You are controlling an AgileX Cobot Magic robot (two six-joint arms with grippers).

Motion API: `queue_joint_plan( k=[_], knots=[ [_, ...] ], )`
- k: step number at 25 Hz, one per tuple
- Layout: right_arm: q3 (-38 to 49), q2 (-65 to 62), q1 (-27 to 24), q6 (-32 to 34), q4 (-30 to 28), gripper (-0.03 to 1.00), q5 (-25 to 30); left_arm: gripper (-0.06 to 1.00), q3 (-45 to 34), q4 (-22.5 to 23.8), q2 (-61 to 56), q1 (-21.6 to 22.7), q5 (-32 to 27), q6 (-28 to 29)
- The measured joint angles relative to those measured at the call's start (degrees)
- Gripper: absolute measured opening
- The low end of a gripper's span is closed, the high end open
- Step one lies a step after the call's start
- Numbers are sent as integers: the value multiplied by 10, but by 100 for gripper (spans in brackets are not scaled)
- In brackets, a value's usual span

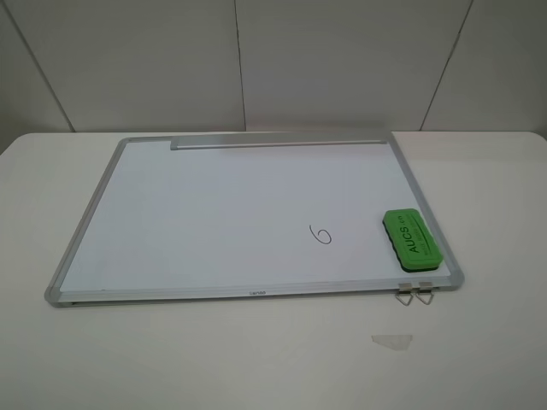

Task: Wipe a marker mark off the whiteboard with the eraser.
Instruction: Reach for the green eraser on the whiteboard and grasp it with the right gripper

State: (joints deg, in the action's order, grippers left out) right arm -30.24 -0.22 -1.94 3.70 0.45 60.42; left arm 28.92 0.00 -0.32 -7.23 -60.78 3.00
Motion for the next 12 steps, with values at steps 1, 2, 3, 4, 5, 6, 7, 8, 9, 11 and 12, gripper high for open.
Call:
queue_joint_plan(
  k=[1,2,3,4,5,6,7,8,9,11,12],
  knots=[
    [0,0,0,0,0,73,0,69,0,0,0,0,0,0],
    [0,0,0,0,0,73,0,69,0,0,0,0,0,0],
    [0,0,0,0,0,73,0,69,0,0,0,0,0,0],
    [0,0,0,0,0,73,0,69,0,0,0,0,0,0],
    [0,0,0,0,0,73,0,69,0,0,0,0,0,0],
    [0,0,0,0,0,73,0,69,0,0,0,0,0,0],
    [0,0,0,0,0,73,0,69,0,0,0,0,0,0],
    [0,0,0,0,0,73,0,69,0,0,0,0,0,0],
    [0,0,0,0,0,73,0,69,0,0,0,0,0,0],
    [0,0,0,0,0,73,0,69,0,0,0,0,0,0],
    [0,0,0,0,0,73,0,69,0,0,0,0,0,0]
  ],
)
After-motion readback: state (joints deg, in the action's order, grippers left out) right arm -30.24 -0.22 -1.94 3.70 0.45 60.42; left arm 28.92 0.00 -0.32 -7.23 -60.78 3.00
